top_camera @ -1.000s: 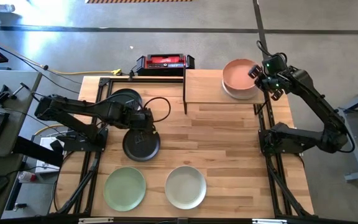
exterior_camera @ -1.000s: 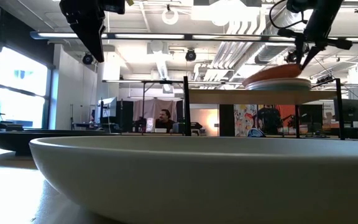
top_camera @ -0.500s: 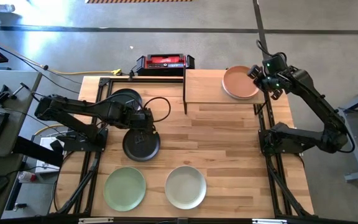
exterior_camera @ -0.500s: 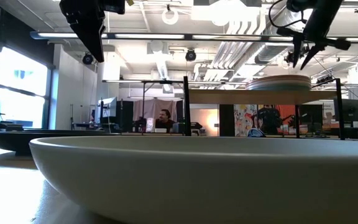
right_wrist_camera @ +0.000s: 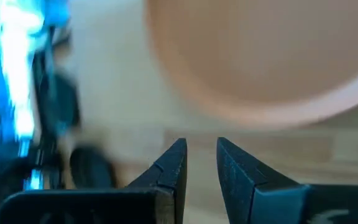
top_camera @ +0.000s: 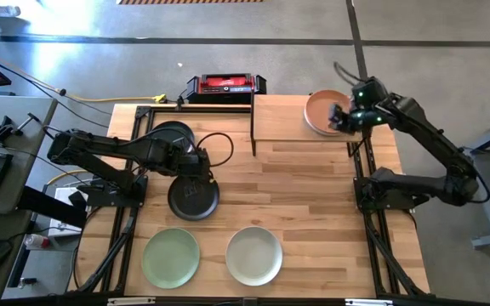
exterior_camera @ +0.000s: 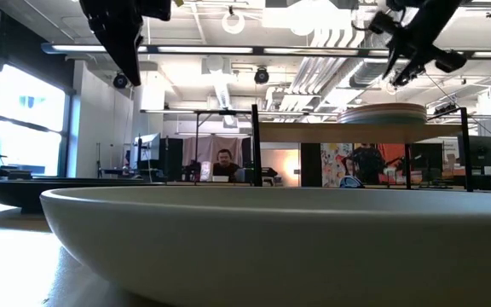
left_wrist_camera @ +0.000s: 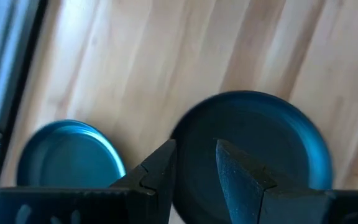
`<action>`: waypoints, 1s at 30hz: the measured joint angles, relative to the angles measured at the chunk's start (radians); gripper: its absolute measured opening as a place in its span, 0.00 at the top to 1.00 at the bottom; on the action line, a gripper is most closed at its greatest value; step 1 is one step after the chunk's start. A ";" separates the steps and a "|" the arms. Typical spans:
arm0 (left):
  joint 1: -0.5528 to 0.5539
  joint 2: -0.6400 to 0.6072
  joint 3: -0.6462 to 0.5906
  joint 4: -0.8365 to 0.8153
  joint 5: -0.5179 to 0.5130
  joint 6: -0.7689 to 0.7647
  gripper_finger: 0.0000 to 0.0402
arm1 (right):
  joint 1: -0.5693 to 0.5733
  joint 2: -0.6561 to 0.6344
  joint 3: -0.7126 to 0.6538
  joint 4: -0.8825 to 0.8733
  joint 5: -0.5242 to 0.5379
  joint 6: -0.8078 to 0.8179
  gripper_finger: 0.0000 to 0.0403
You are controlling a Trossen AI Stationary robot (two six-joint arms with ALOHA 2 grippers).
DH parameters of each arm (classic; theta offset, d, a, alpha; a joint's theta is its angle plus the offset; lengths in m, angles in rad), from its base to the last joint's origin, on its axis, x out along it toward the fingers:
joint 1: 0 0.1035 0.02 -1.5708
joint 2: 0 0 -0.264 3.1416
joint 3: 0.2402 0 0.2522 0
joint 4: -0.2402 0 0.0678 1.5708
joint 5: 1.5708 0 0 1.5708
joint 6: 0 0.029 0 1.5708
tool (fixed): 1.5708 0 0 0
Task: Place and stack plates onto a shelf
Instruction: Put the bottom black plate on the shelf
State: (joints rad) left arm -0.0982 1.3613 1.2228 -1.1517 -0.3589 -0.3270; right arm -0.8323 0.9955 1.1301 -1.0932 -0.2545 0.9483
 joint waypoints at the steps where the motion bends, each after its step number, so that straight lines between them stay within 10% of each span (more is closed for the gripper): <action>1: 0.000 0.000 0.000 0.000 0.014 -0.008 0.74 | 0.035 0.000 0.000 0.002 -0.019 -0.004 0.83; 15: -0.023 0.000 0.000 -0.002 0.141 -0.261 0.74 | 0.559 0.000 0.000 0.176 0.171 0.186 0.83; 30: -0.155 0.088 0.001 0.095 0.147 -0.536 0.74 | 0.725 0.007 0.001 0.227 0.280 0.143 0.83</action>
State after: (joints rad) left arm -0.2534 1.4489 1.2236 -1.0563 -0.2119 -0.8634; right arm -0.1075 1.0022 1.1309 -0.8661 0.0259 1.0912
